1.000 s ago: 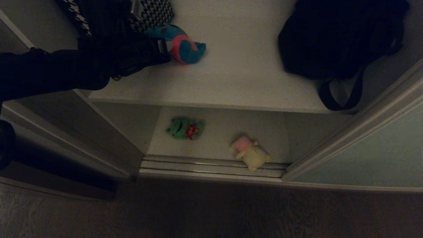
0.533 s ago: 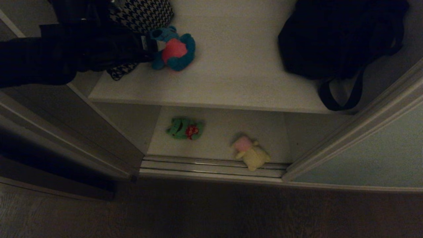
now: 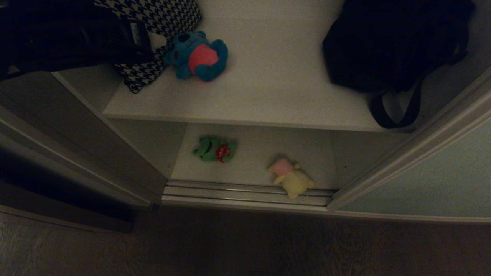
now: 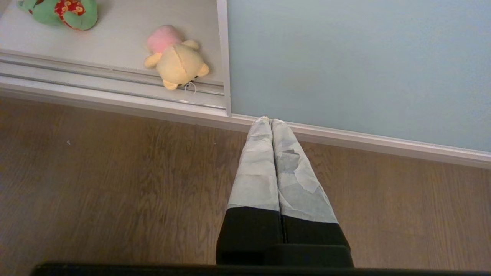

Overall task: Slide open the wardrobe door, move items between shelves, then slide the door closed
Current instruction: Place the pink doll on the higher shelf

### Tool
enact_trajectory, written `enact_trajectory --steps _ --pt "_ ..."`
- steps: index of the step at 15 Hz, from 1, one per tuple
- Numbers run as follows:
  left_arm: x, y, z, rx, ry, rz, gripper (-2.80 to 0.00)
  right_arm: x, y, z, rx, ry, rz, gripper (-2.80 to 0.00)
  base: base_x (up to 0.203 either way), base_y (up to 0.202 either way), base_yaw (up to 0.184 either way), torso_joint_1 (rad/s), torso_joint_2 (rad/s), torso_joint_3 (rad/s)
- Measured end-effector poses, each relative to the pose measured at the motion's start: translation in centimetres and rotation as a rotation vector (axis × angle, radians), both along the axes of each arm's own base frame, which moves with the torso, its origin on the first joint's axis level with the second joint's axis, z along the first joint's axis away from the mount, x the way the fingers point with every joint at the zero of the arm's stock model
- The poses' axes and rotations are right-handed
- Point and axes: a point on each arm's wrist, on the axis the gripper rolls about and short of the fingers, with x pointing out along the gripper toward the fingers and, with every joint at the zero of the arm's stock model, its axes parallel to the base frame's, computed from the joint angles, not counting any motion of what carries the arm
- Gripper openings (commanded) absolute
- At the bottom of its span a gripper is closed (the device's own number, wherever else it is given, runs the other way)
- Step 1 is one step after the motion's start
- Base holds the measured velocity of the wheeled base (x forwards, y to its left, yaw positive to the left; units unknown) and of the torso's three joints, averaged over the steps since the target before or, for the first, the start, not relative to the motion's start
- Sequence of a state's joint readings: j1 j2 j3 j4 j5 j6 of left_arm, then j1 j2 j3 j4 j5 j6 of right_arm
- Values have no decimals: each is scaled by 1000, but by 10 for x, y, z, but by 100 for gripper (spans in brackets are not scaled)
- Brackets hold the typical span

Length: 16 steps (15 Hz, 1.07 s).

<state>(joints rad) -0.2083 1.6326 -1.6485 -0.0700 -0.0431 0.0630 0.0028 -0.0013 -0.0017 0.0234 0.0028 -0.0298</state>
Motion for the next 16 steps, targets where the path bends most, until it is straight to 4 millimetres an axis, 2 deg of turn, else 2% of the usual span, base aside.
enact_trajectory --steps 4,7,12,16 --pt "-63 12 13 -4 20 -26 -280 0 0 0 -1 0 0 -280 0 0 0 0 0 0" --pt "-115 24 13 -21 30 -8 -280 0 0 0 -1 0 0 -280 0 0 0 0 0 0" --pt "-202 43 -9 -9 85 1 -280 0 0 0 0 0 0 -280 0 0 0 0 0 0" --pt "-255 54 -29 -27 178 12 -280 0 0 0 0 0 0 -280 0 0 0 0 0 0"
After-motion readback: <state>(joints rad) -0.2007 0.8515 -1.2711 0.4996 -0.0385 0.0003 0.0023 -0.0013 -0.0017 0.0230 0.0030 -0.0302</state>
